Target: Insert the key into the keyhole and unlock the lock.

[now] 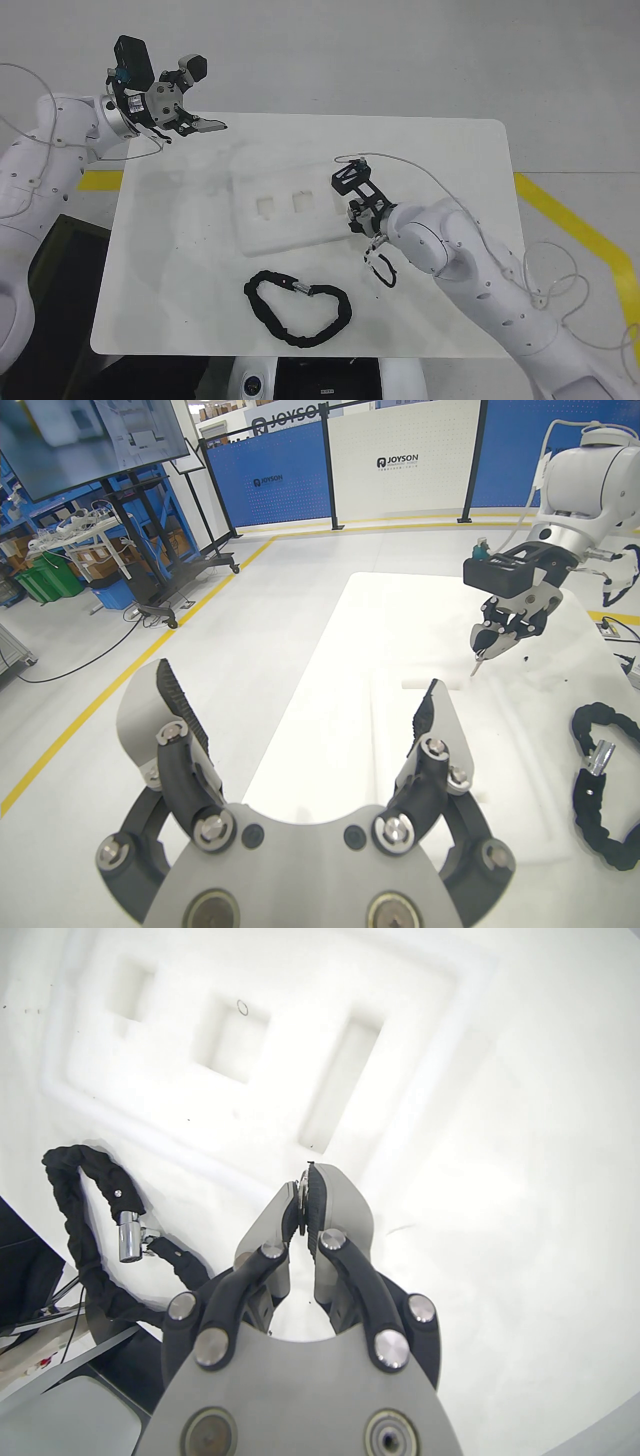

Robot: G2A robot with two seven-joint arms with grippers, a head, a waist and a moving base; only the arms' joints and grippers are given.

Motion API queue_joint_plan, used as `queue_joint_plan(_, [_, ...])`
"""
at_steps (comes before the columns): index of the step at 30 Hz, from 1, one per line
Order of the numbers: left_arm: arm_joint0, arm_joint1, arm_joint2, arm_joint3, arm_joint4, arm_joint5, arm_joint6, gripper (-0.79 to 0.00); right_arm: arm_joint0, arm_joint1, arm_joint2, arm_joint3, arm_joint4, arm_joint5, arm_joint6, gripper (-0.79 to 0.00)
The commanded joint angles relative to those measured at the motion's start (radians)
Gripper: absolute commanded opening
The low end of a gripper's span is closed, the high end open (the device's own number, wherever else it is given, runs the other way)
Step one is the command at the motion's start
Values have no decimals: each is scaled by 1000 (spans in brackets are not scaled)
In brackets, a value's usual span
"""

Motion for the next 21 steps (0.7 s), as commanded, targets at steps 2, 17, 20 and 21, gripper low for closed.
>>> queue_joint_plan(2, [0, 0, 0, 0, 0, 0, 0, 0, -15, 4, 25, -37, 1, -8, 0, -785])
queue_joint_plan(17, [0, 0, 0, 0, 0, 0, 0, 0, -185, 45, 300, -87, 285, -293, -185, -785])
queue_joint_plan(20, [0, 0, 0, 0, 0, 0, 0, 0, -236, 55, 373, -107, 327, -332, -231, -785])
queue_joint_plan(21, [0, 0, 0, 0, 0, 0, 0, 0, -249, 58, 396, -114, 332, -340, -240, -785])
